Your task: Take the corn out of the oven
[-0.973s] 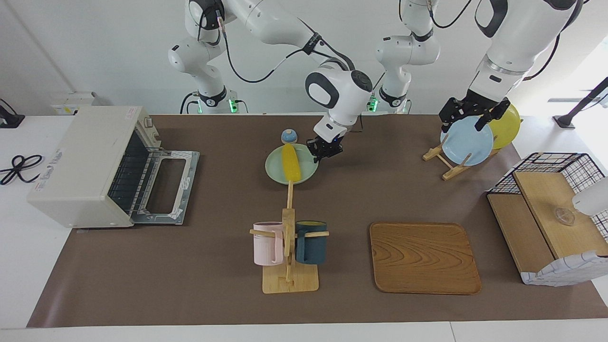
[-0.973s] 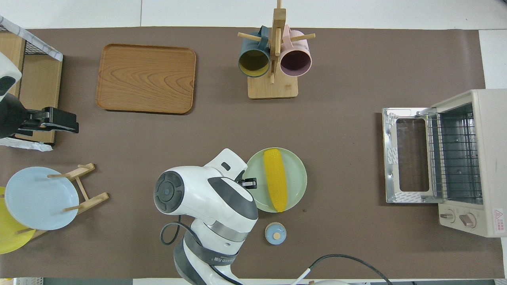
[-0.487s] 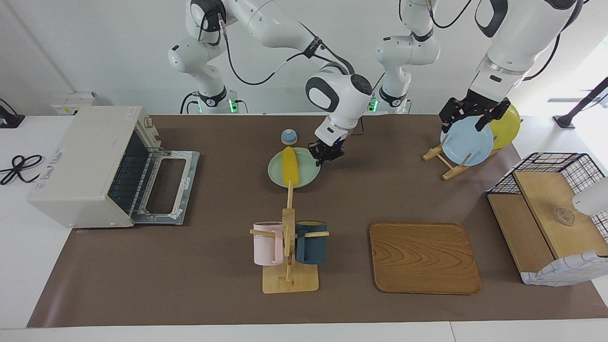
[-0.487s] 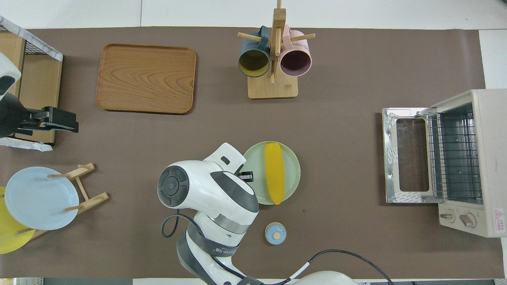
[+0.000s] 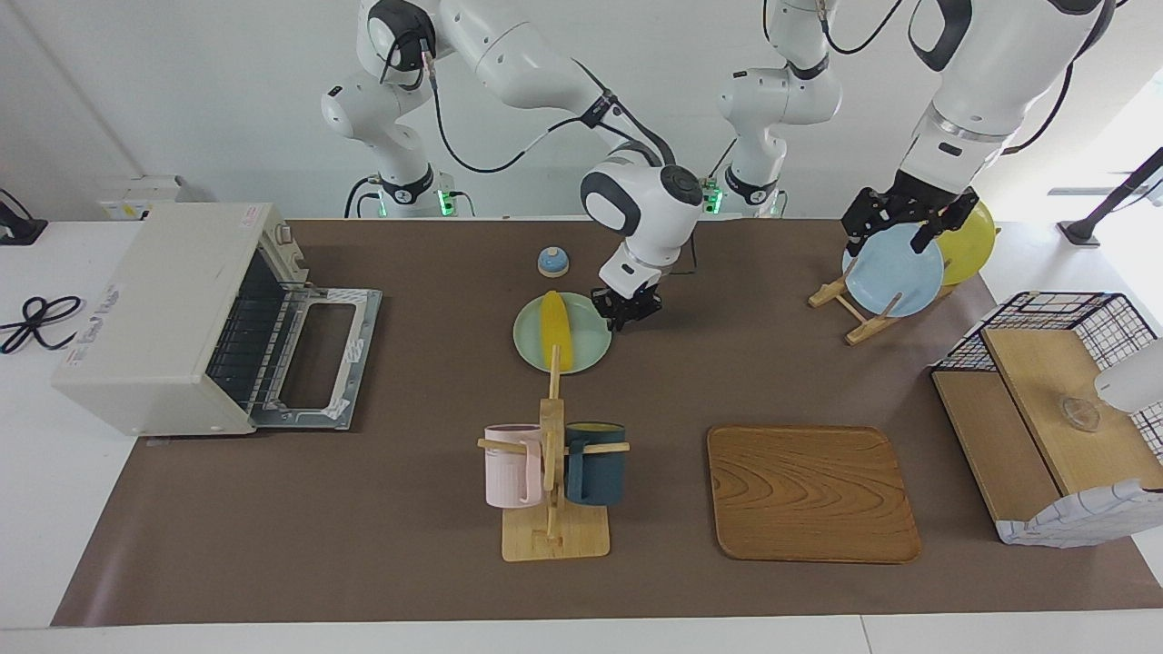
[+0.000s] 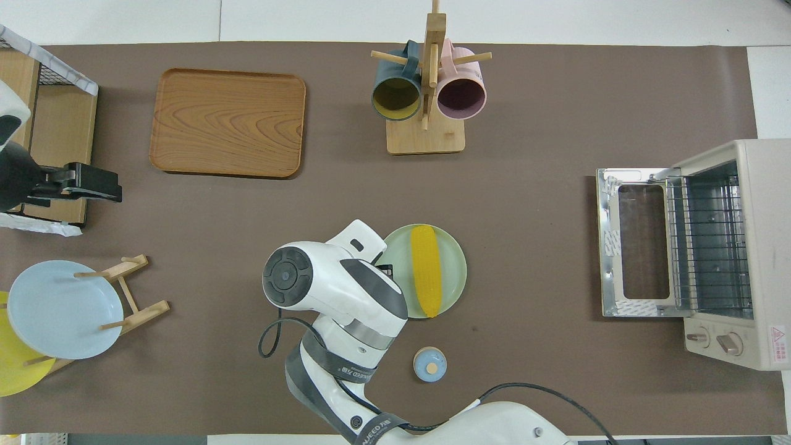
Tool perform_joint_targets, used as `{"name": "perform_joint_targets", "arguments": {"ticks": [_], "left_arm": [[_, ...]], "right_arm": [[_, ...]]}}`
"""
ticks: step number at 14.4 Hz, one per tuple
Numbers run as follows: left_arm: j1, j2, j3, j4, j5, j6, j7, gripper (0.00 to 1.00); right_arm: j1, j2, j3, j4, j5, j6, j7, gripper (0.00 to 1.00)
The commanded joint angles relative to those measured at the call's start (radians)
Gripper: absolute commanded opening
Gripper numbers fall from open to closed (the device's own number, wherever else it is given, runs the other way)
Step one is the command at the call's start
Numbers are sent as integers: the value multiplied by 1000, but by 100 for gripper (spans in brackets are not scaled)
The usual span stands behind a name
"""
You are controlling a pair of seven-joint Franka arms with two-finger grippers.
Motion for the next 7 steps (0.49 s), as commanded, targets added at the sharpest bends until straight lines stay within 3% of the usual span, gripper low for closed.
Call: {"name": "perform_joint_targets", "arguments": {"ticks": [1, 4, 7], "left_arm": [[4, -9, -4, -18, 10, 22, -3, 100], [-4, -10, -5, -22, 8, 17, -3, 100], [-11, -10, -10, -22, -4, 16, -5, 100]], "right_arm": [[-15, -10, 11, -13, 14, 39, 2, 58], [-16, -36, 11, -8, 16, 7, -4, 58], [-29, -120, 11, -3, 27, -86, -10, 58]]}}
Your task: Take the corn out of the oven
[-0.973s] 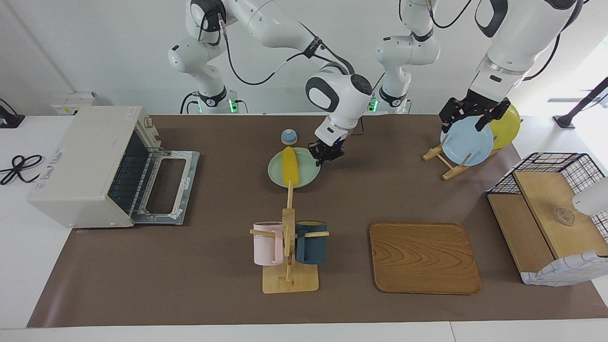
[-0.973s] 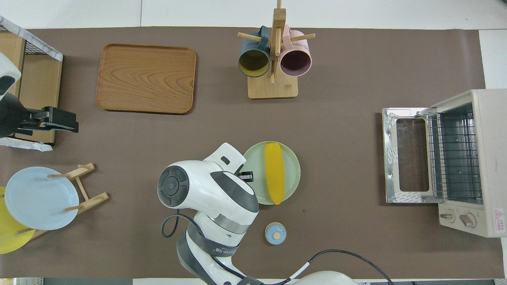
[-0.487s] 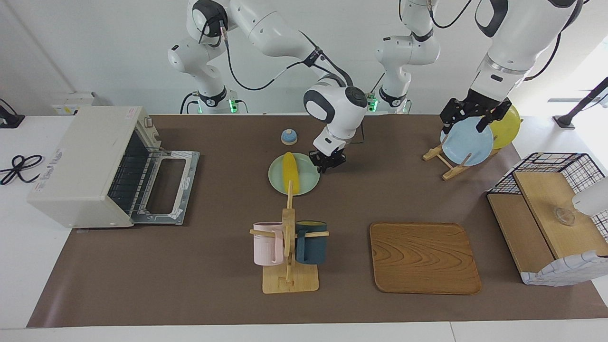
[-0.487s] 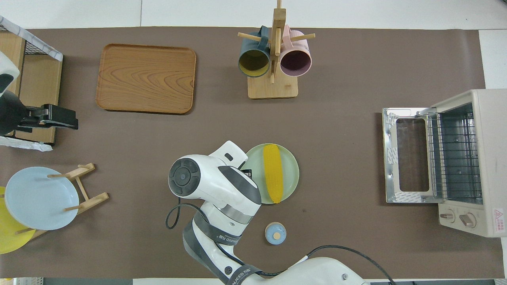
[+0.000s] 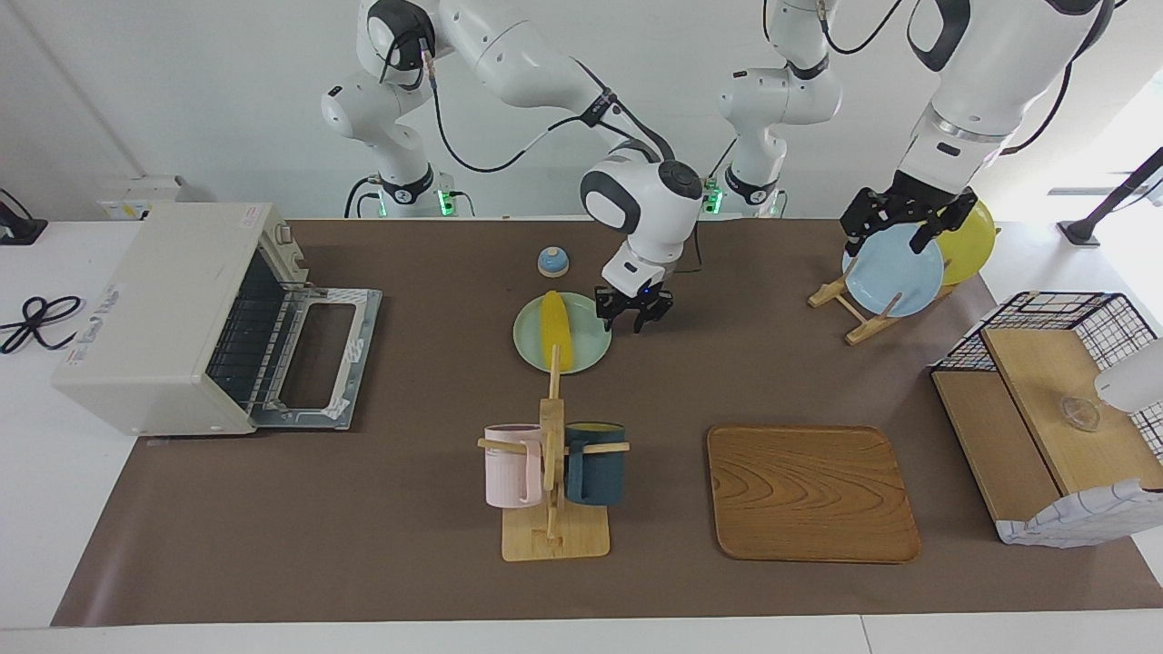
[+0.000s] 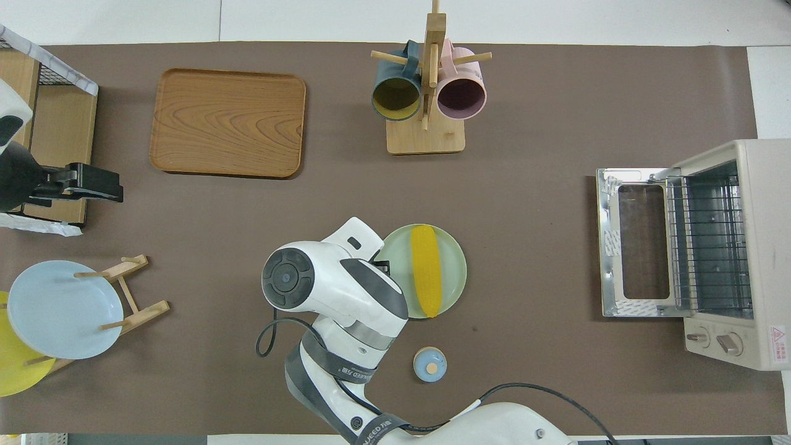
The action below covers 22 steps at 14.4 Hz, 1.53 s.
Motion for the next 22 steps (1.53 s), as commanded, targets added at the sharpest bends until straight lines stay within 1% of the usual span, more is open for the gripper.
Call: {"name": "perform_joint_targets", "arguments": {"ticks": [1, 4, 8, 11, 12, 13, 14, 15, 16, 17, 18, 20, 21, 22], "left_arm": [[-10, -10, -1, -21, -8, 14, -5, 100], [-37, -9, -3, -22, -9, 12, -8, 100], [-134, 3, -3, -50, -19, 32, -92, 100], [-207, 4, -3, -99, -66, 94, -190, 100], [-241, 4, -3, -122, -71, 129, -247, 100], [-281, -4, -3, -161, -72, 190, -316, 100], [-312, -4, -3, -189, -72, 225, -354, 100], [-350, 11, -3, -195, -72, 247, -377, 100], [-388, 35, -3, -197, -71, 271, -413, 100], [-419, 66, -3, -195, -72, 288, -430, 100], [-445, 92, -3, -195, -72, 308, -433, 100], [-497, 144, -3, -199, -77, 374, -471, 100], [-526, 184, -3, -197, -106, 423, -492, 100], [-559, 204, -1, -199, -112, 458, -515, 100]], "right_arm": [[-58, -118, 11, -15, 46, -97, -21, 58], [-165, -256, 11, -25, 115, -246, -166, 58], [-323, -401, 11, -28, 117, -405, -357, 58], [-449, -455, 9, -35, 118, -485, -508, 60], [-484, -461, 9, -41, 118, -502, -551, 60], [-509, -468, 9, -60, 118, -504, -576, 59], [-529, -486, 9, -104, 118, -492, -599, 48], [-546, -515, 11, -176, 120, -452, -622, 34], [-546, -550, 9, -260, 117, -379, -627, 18], [-540, -593, 6, -357, 114, -308, -624, 7], [-549, -622, 8, -446, 114, -233, -618, 0], [-558, -636, 3, -567, 114, -129, -616, 0], [-587, -629, 3, -634, 99, -45, -618, 0], [-597, -626, 3, -699, 83, 34, -618, 0]]}}
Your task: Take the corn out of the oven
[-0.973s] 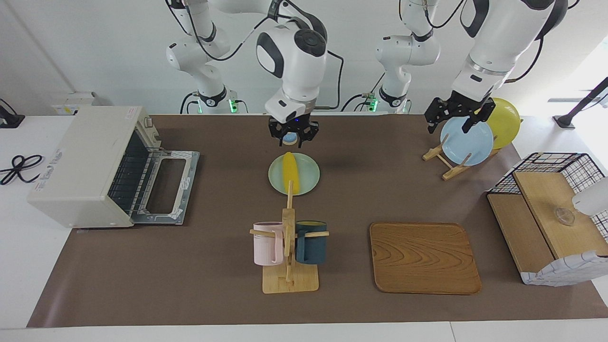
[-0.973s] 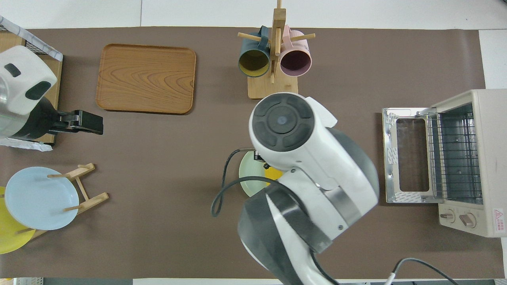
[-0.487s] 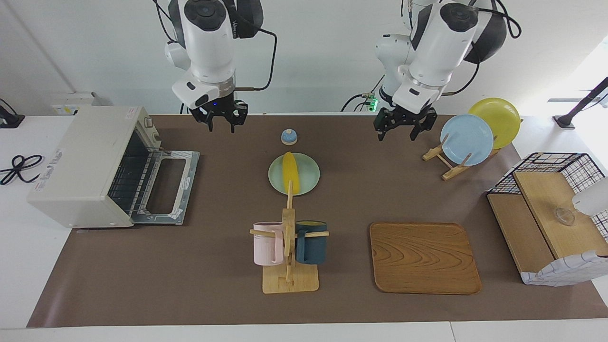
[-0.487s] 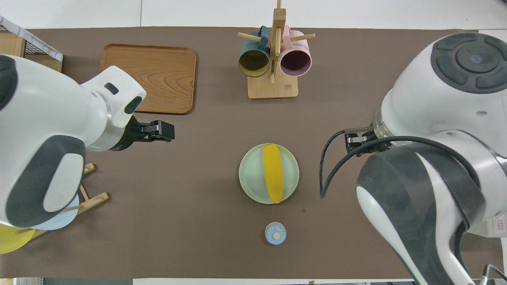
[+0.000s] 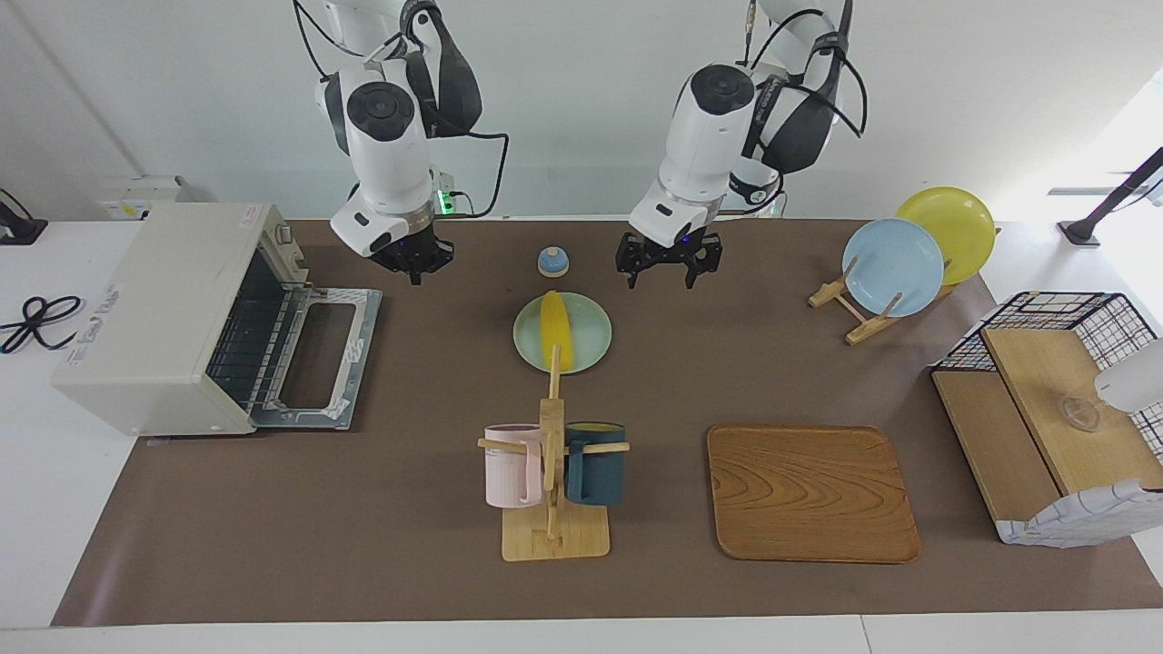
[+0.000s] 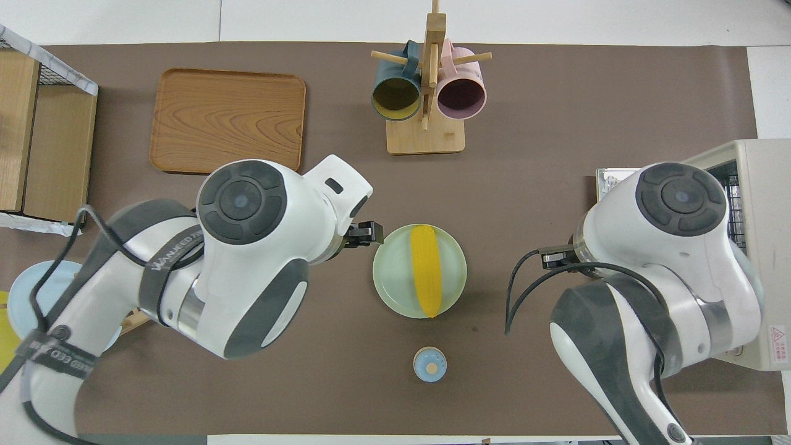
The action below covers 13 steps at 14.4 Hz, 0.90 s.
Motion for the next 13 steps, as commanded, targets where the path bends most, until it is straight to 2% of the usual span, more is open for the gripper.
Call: {"name": "perform_joint_targets", "arguments": {"ticks": [1, 3, 6, 8, 11, 13], "left_arm": [[-70, 66, 17, -8, -26, 89, -42, 100], [-109, 106, 17, -7, -29, 131, -45, 100], [-159, 188, 17, -1, -29, 217, -71, 100], [-174, 234, 17, 9, -31, 254, -72, 100], [-188, 252, 17, 7, -31, 280, -72, 100], [-205, 250, 18, 1, -31, 277, -72, 100]], "right_arm": [[-43, -36, 7, -193, -40, 177, -3, 0], [-49, -6, 7, -253, -133, 273, 70, 0], [-101, 17, 7, -322, -158, 390, 81, 0], [-104, 20, 7, -335, -160, 406, 83, 0], [-130, 25, 7, -365, -169, 461, 76, 0], [-152, 23, 7, -384, -219, 483, 76, 0]]}}
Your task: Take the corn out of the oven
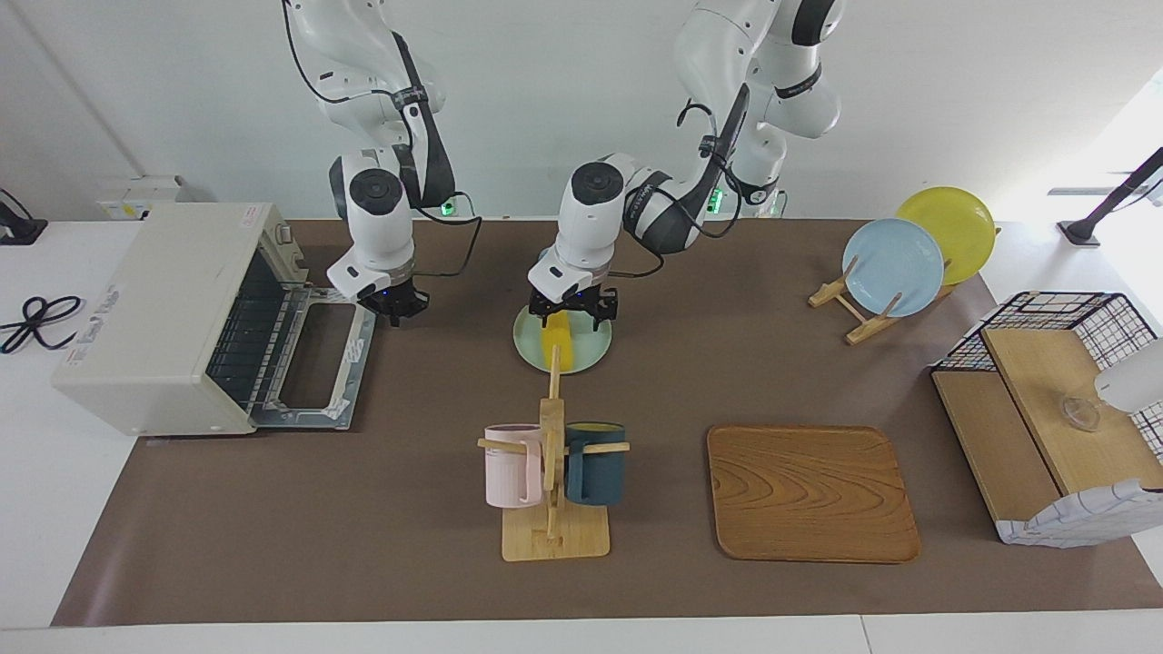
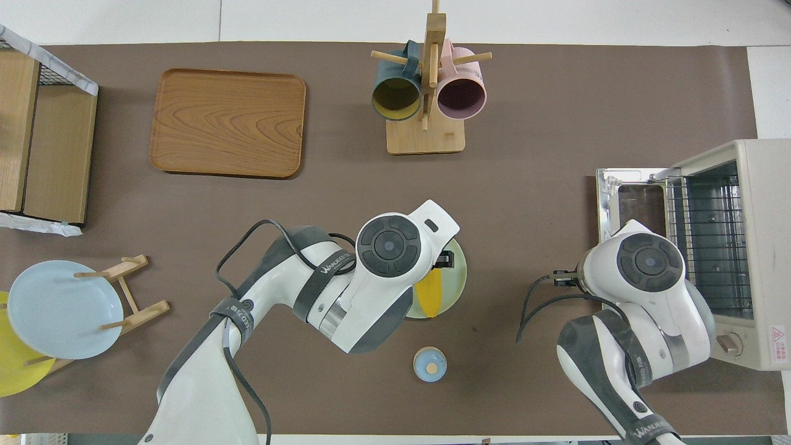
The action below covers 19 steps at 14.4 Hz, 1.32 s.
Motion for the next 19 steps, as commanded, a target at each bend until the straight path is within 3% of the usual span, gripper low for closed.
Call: {"name": "perform_joint_targets", "arguments": {"ticks": [1, 7, 13, 19], "left_arm": [[-35, -1, 16, 0, -13, 10, -9, 100], [-41, 34, 18, 6, -13, 43, -7, 100], [-42, 57, 18, 9, -13, 69, -7, 100], [-47, 61, 18, 4, -13, 81, -10, 100]], "right_arm": [[-48, -10, 9, -34, -63, 40, 5, 0], [-58, -10, 9, -26, -145, 14, 11, 0], [-38, -13, 16, 208, -224, -326, -53, 0], [-108, -105, -16, 246, -222, -398, -304, 0]]}}
